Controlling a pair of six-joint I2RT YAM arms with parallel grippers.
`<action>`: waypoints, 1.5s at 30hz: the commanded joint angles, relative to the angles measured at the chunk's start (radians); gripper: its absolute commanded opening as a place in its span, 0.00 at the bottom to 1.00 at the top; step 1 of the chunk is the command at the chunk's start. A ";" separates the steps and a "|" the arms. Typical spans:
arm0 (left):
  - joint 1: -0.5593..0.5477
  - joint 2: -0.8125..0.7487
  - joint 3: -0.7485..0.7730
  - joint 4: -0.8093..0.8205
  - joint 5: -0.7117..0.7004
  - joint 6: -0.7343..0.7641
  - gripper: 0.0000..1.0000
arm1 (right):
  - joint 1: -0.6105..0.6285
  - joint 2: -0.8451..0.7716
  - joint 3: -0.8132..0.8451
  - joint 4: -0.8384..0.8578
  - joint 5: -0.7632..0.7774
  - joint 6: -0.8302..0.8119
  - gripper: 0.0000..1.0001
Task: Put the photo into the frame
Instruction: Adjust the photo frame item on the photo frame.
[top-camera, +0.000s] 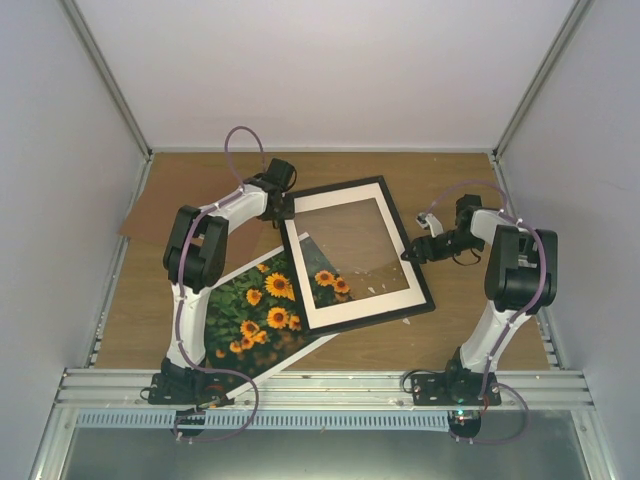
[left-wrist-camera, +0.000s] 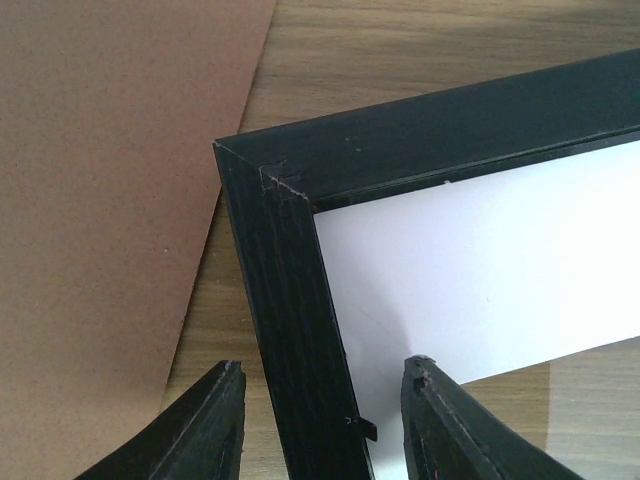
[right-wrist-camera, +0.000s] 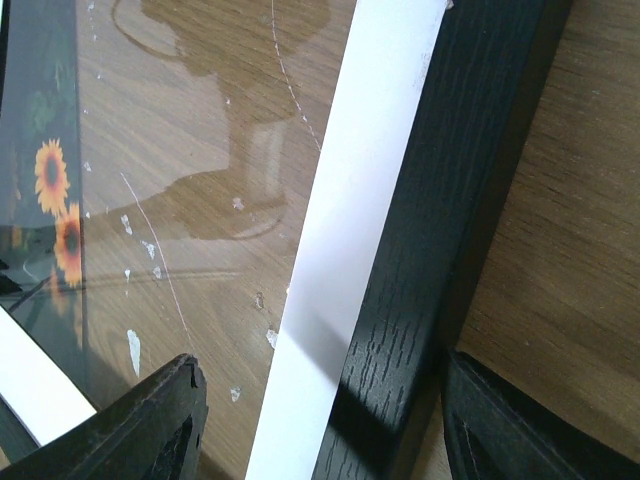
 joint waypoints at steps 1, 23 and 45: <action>-0.007 0.001 -0.043 0.003 0.007 -0.010 0.44 | 0.012 -0.034 0.004 -0.012 -0.036 -0.008 0.64; 0.012 -0.038 0.044 0.018 0.080 0.074 0.69 | 0.013 -0.032 0.070 0.009 -0.018 -0.008 0.66; 0.146 -0.423 -0.548 0.050 0.447 0.917 0.62 | 0.087 0.090 0.169 0.109 0.040 0.113 0.66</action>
